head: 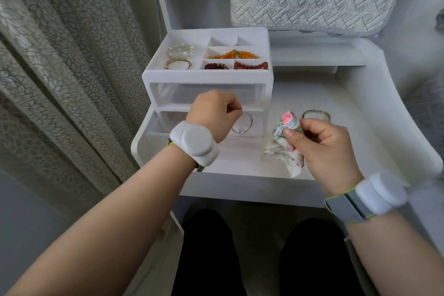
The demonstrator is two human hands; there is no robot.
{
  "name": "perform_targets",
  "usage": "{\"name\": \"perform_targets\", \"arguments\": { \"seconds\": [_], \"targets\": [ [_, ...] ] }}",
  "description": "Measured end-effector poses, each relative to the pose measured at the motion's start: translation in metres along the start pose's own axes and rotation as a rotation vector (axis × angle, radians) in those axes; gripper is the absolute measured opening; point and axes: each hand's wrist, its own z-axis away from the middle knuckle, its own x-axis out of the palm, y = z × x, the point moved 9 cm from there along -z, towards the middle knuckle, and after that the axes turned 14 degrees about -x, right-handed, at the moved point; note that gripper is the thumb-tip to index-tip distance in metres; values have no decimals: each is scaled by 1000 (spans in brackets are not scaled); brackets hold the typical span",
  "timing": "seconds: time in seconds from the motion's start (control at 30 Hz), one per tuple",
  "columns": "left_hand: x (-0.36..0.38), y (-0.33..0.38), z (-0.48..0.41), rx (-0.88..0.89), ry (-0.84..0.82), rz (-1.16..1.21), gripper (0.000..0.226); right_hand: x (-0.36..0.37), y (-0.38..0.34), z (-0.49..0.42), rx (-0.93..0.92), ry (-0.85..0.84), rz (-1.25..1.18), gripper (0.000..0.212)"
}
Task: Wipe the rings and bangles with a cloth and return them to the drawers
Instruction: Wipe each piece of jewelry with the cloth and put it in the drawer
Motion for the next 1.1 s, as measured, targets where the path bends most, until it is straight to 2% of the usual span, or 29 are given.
{"name": "perform_targets", "arguments": {
  "seconds": [0.2,0.47,0.83,1.0,1.1],
  "targets": [
    [27,1,-6,35,18,-282,9,-5,13,6,43,2,-21,15],
    [46,-4,-17,-34,-117,-501,18,-2,27,13,116,-11,-54,11],
    [52,-4,-19,-63,-230,-538,13,-8,27,16,116,10,-67,14],
    [46,2,-13,-51,-203,-469,18,-21,20,16,78,55,-69,19],
    [38,25,0,43,-105,-361,14,-39,18,16,42,94,-15,21]
  ]
}}
